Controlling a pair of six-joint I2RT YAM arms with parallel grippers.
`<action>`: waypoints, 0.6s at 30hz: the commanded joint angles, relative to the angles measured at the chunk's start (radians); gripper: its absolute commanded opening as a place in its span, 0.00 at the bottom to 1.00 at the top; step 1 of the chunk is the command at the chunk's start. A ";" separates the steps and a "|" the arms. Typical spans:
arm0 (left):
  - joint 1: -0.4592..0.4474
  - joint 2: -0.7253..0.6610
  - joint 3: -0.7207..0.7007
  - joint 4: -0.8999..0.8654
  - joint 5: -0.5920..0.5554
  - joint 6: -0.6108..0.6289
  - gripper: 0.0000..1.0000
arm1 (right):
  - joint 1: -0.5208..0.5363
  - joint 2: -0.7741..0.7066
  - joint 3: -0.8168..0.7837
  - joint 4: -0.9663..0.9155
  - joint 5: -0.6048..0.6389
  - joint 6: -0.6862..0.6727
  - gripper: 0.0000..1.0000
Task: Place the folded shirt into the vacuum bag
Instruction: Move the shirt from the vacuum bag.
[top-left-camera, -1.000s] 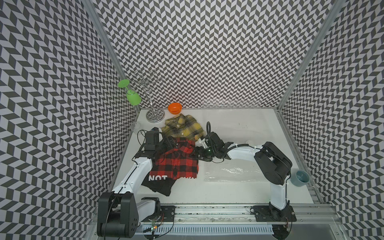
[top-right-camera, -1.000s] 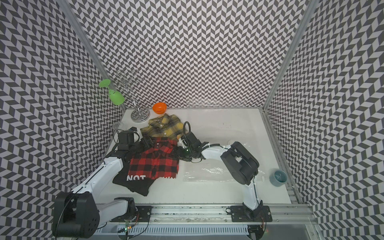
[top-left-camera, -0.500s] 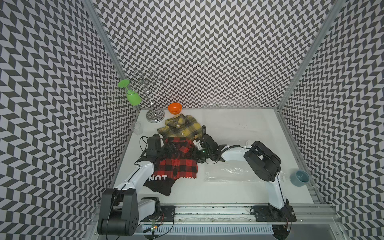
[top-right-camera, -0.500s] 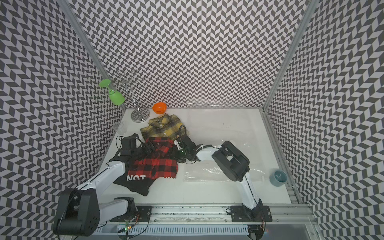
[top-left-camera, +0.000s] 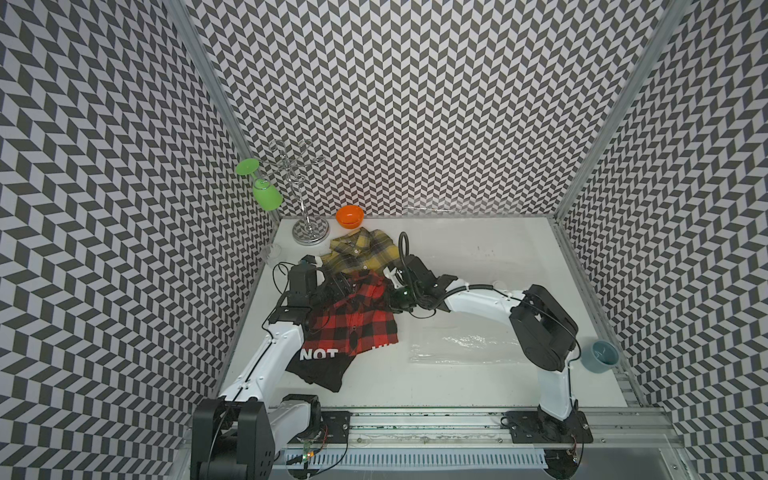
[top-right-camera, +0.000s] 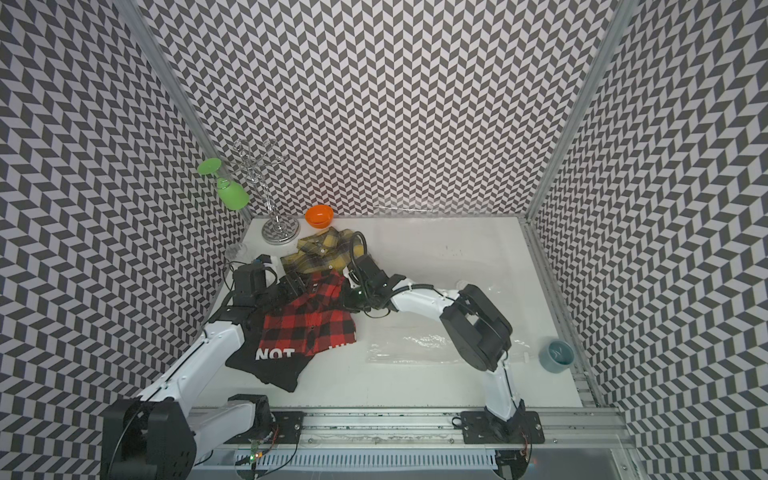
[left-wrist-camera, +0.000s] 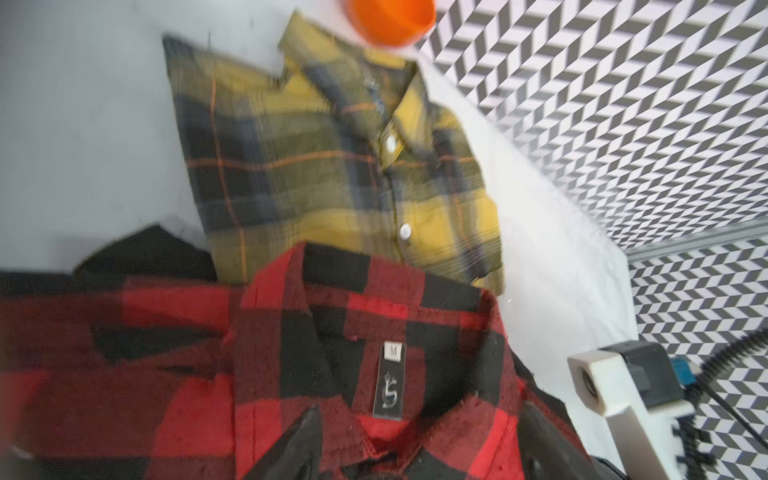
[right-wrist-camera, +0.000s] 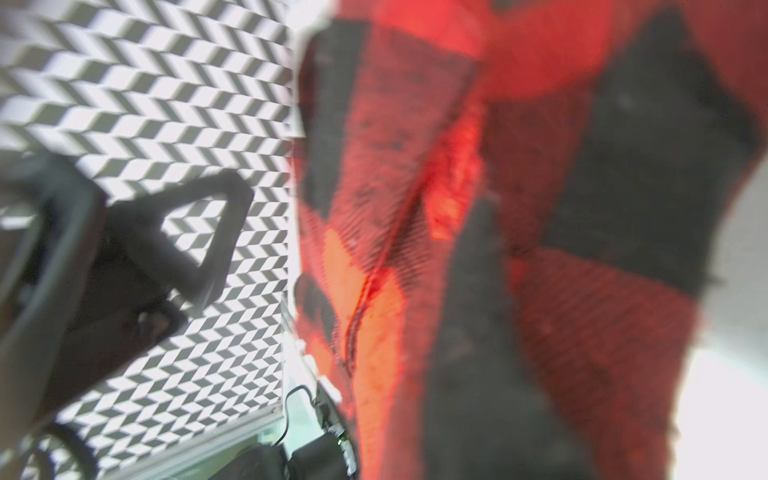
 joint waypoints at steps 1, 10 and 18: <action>-0.028 -0.035 0.056 -0.056 -0.037 0.039 0.74 | -0.023 -0.138 0.010 -0.165 0.040 -0.130 0.01; -0.250 0.030 0.157 -0.026 -0.129 0.046 0.74 | -0.330 -0.412 -0.225 -0.381 -0.032 -0.404 0.01; -0.414 0.215 0.226 0.026 -0.130 0.037 0.74 | -0.418 -0.249 -0.163 -0.543 0.414 -0.477 0.01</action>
